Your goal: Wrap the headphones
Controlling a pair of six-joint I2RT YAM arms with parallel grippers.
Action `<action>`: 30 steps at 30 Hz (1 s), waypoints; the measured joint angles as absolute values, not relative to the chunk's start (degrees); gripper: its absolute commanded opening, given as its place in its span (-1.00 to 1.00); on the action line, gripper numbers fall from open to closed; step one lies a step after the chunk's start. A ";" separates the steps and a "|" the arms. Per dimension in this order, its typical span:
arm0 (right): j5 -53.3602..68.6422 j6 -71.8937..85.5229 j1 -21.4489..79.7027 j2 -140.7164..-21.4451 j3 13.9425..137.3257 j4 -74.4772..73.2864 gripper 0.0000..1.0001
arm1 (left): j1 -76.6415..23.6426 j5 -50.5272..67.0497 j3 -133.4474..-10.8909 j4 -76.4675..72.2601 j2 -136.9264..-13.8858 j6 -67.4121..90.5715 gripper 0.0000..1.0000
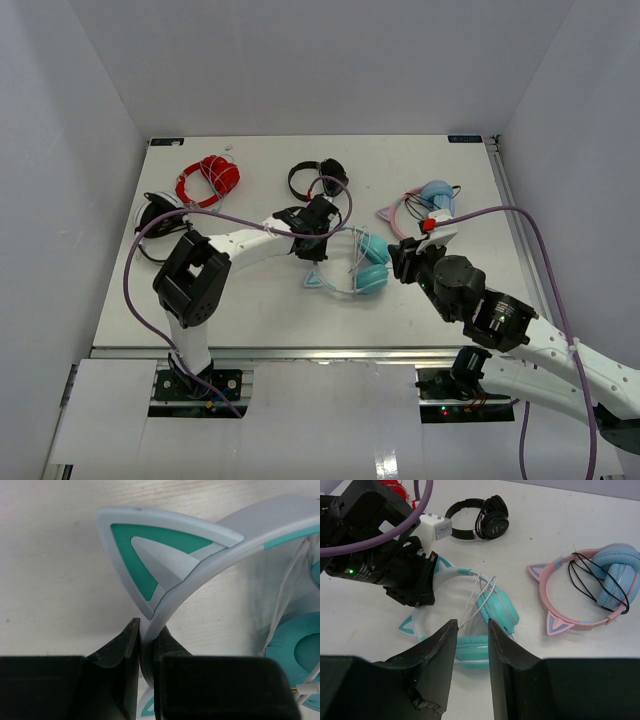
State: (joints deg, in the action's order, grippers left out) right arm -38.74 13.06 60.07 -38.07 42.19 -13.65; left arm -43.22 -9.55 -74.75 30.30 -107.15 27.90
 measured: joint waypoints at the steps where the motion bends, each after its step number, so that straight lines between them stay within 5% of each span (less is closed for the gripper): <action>1: -38.79 13.06 60.07 -37.99 42.19 -13.65 -0.22 | -43.36 -9.38 -75.30 30.03 -107.70 27.91 -1.00; 8: -38.93 13.06 60.05 -37.61 42.19 -13.65 -0.21 | -44.15 -8.44 -78.03 29.60 -110.96 27.95 -0.99; 22: -39.07 13.06 60.07 -36.86 42.05 -13.62 -0.20 | -44.42 -7.43 -81.89 29.05 -115.11 28.83 -0.32; 30: -39.07 13.06 60.06 -36.80 41.43 -13.67 -0.19 | -44.42 -7.29 -82.24 28.62 -115.11 29.38 -0.23</action>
